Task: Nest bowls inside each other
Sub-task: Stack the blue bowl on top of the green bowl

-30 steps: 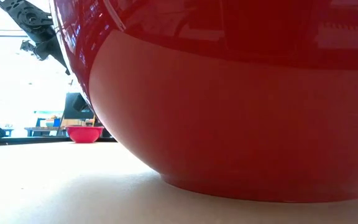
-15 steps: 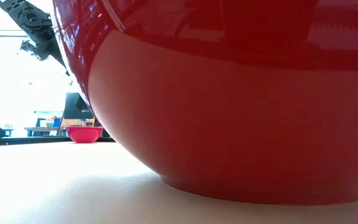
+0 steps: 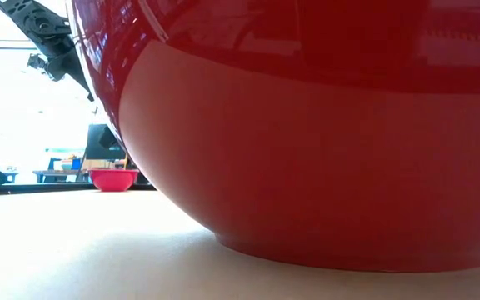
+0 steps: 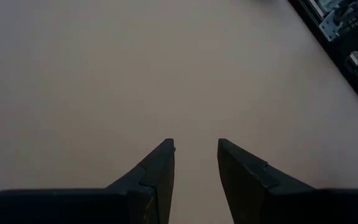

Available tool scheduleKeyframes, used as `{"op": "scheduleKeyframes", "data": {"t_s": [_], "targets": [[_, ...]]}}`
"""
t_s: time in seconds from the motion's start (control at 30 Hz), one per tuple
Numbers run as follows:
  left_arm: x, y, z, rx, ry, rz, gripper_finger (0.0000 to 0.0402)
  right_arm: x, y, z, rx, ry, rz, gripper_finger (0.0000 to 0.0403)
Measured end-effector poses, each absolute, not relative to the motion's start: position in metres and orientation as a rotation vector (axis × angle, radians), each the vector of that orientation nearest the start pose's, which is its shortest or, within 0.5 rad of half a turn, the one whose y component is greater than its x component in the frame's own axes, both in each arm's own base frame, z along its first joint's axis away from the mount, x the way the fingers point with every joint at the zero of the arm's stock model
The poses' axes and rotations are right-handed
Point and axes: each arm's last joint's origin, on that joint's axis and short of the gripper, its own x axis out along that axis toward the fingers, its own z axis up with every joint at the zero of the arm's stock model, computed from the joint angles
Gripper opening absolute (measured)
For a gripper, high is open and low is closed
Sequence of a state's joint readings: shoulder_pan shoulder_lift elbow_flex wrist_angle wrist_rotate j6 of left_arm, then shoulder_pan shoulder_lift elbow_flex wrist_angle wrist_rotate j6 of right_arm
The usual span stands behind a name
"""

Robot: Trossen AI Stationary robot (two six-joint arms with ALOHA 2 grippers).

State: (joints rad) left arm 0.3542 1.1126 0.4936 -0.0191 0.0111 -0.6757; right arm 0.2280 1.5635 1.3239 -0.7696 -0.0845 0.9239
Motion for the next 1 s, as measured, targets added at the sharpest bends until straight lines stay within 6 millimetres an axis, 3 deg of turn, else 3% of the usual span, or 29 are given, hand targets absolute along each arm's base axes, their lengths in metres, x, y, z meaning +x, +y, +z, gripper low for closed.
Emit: {"op": "scheduleKeyframes", "data": {"t_s": [0.13, 0.27, 0.43, 0.6, 0.8, 1.0], "targets": [[0.202, 0.075, 0.189, -0.736, 0.500, 0.538, 0.0123, 0.299, 0.055, 0.305, 0.777, 0.994, -0.270, 0.0170], [0.201, 0.077, 0.189, -0.711, 0.494, 0.568, 0.0123, 0.268, 0.027, 0.306, 0.735, 1.085, -0.597, 0.0170], [0.200, 0.082, 0.190, -0.716, 0.477, 0.590, 0.0123, 0.235, -0.015, 0.299, 0.546, 1.285, -0.958, 0.0169], [0.198, 0.086, 0.190, -0.720, 0.470, 0.610, 0.0123, 0.230, -0.066, 0.279, 0.455, 1.296, -0.995, 0.0169], [0.197, 0.089, 0.190, -0.727, 0.465, 0.622, 0.0123, 0.216, -0.130, 0.240, 0.543, 1.333, -1.084, 0.0169], [0.197, 0.089, 0.190, -0.729, 0.465, 0.624, 0.0123, 0.209, -0.162, 0.220, 0.534, 1.399, -1.060, 0.0169]]}}
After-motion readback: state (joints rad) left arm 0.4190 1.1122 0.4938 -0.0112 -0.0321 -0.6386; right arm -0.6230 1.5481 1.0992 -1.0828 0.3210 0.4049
